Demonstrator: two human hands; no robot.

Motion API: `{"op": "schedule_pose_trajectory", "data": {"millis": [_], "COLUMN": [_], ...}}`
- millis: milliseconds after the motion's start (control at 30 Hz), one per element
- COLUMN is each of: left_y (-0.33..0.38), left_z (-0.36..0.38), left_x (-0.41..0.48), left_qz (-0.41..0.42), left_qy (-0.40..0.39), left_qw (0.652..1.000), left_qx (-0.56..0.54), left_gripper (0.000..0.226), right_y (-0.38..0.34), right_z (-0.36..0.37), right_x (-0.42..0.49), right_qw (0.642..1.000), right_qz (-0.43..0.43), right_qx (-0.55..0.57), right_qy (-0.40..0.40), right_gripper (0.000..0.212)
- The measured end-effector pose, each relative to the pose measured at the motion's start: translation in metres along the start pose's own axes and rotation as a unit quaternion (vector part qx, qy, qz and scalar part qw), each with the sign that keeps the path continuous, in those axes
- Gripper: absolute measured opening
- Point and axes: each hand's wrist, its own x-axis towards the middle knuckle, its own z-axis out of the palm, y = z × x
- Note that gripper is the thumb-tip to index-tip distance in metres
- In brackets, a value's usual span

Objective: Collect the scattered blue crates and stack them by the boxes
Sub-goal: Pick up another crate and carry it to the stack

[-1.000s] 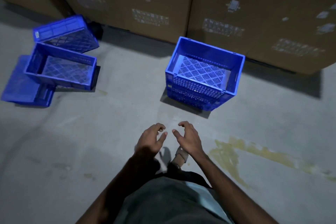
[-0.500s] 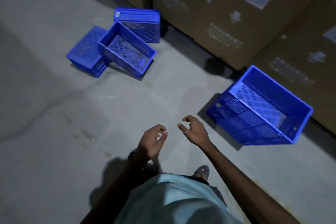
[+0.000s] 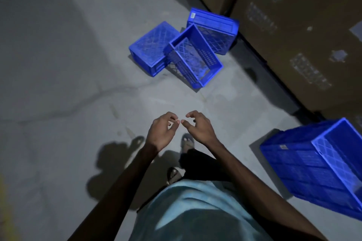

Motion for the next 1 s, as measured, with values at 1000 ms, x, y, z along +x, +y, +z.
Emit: {"op": "schedule_pose_trajectory", "data": {"millis": [1000], "left_y": [-0.203], "left_z": [-0.499], "left_x": [0.438], "left_qz": [-0.139], "left_qy": [0.129], "left_qw": [0.980], "left_qx": [-0.054], "left_gripper": [0.030], "right_y": [-0.508], "right_z": [0.189], "right_x": [0.508], "right_qw": [0.986], "right_qz": [-0.103], "right_qx": [-0.045], "right_qy": [-0.122], "right_gripper": [0.034]}}
